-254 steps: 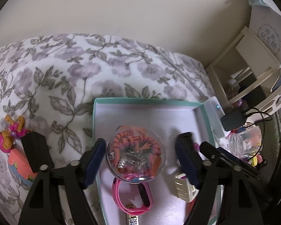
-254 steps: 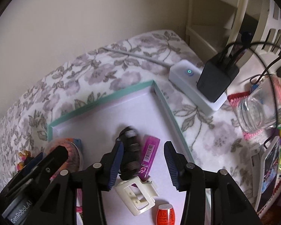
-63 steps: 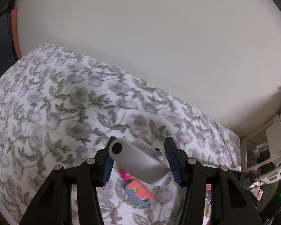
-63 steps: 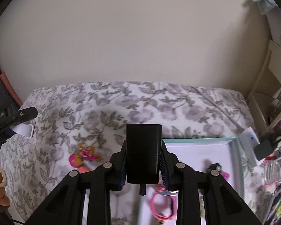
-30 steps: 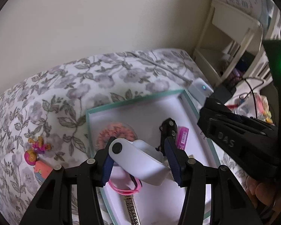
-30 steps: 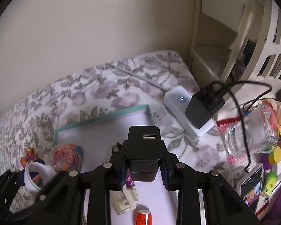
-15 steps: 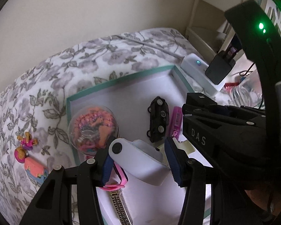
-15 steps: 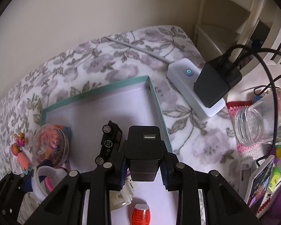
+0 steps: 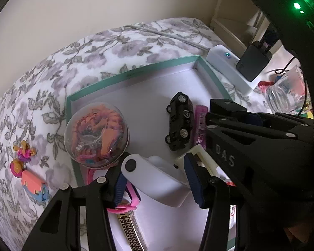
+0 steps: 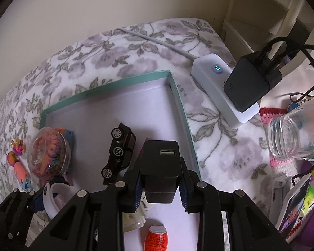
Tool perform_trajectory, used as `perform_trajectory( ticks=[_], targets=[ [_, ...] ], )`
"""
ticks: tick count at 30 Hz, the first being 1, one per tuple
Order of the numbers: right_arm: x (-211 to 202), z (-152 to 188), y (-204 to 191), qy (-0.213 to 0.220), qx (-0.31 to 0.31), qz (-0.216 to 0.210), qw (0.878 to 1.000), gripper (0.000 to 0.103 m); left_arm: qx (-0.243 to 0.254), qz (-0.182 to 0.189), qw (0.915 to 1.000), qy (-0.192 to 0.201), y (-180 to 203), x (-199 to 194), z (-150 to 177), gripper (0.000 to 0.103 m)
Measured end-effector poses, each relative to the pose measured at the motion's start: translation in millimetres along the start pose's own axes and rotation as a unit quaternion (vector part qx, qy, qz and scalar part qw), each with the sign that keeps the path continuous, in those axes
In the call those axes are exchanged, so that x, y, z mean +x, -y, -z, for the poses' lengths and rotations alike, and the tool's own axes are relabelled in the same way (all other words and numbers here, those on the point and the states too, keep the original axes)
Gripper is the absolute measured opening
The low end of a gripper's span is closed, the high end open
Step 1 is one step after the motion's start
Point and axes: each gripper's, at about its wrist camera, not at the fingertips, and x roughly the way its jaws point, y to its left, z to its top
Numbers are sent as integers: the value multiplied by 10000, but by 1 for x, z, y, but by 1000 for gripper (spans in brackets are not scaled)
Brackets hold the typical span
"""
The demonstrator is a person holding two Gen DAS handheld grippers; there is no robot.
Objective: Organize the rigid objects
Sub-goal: 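Open the right gripper to drop the charger while the left releases the white case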
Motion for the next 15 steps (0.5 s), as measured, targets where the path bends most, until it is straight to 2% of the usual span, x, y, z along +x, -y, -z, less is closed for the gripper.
perform_trajectory(
  ticks=[9,15],
  targets=[
    [3,1,-3,-68,-63,64,9999,32,-159,128,9997,-98,-6,4,0,55],
    [-1,-1,-1,28,17,93,10000,39,-206,191,9995,-154,-7,4,-2,56]
  ],
)
